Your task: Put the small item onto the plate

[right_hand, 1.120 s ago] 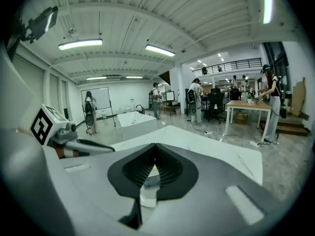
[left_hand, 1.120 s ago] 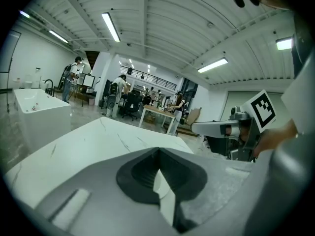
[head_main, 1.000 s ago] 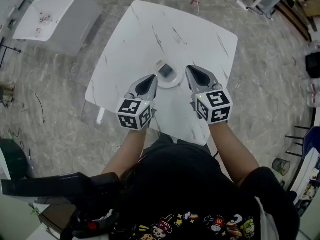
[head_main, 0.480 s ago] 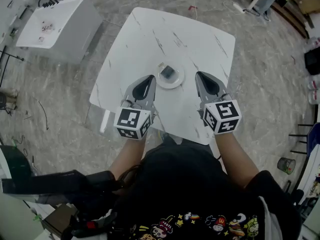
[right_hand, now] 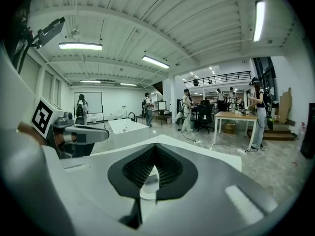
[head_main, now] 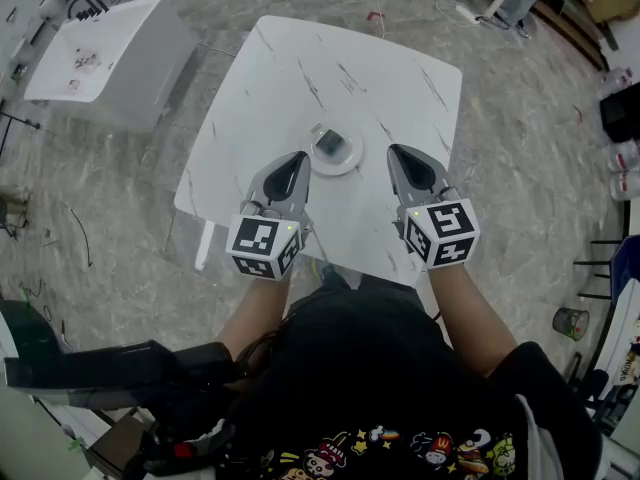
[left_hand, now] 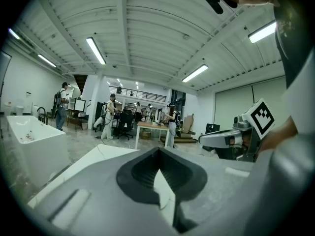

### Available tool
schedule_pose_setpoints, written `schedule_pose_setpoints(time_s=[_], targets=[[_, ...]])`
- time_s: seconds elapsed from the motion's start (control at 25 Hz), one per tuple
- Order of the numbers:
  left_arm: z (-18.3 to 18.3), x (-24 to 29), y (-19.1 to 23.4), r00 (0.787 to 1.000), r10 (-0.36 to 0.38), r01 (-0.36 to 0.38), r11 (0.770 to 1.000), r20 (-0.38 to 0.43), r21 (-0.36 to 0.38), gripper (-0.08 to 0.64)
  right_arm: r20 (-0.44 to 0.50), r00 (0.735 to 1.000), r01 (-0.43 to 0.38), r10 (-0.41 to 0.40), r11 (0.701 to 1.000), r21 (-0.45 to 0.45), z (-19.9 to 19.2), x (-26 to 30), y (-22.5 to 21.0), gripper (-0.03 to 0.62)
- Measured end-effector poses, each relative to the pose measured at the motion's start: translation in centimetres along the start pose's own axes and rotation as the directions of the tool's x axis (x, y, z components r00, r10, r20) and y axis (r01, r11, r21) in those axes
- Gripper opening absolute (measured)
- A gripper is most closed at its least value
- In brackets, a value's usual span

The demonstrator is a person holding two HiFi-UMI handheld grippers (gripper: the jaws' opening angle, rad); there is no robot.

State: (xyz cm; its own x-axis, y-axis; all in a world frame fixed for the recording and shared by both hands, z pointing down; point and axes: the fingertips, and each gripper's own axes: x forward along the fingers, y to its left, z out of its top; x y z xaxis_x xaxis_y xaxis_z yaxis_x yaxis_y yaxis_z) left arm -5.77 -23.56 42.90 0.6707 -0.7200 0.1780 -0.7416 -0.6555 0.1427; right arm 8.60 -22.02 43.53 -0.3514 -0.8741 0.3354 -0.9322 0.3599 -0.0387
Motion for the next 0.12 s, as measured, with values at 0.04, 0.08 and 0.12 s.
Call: schedule_pose_setpoints(time_s=[0.04,0.08,0.12], targets=[[-0.02,-0.01,0.03,1.000,0.000,0.000,1.000,0.000,-0.001,0.000,0.001,1.000,0.001,-0.001,1.000,-0.001,0.02,0.01,0.03,0.018],[-0.03,-0.02,0.05,1.000,0.000,0.000,1.000,0.001,-0.001,0.000,0.001,1.000,0.002,-0.002,1.000,-0.002,0.03,0.03,0.05,0.018],[-0.05,-0.02,0.06,1.000,0.000,0.000,1.000,0.002,-0.002,0.000,0.001,1.000,0.002,-0.002,1.000,-0.003,0.03,0.04,0.07,0.018]])
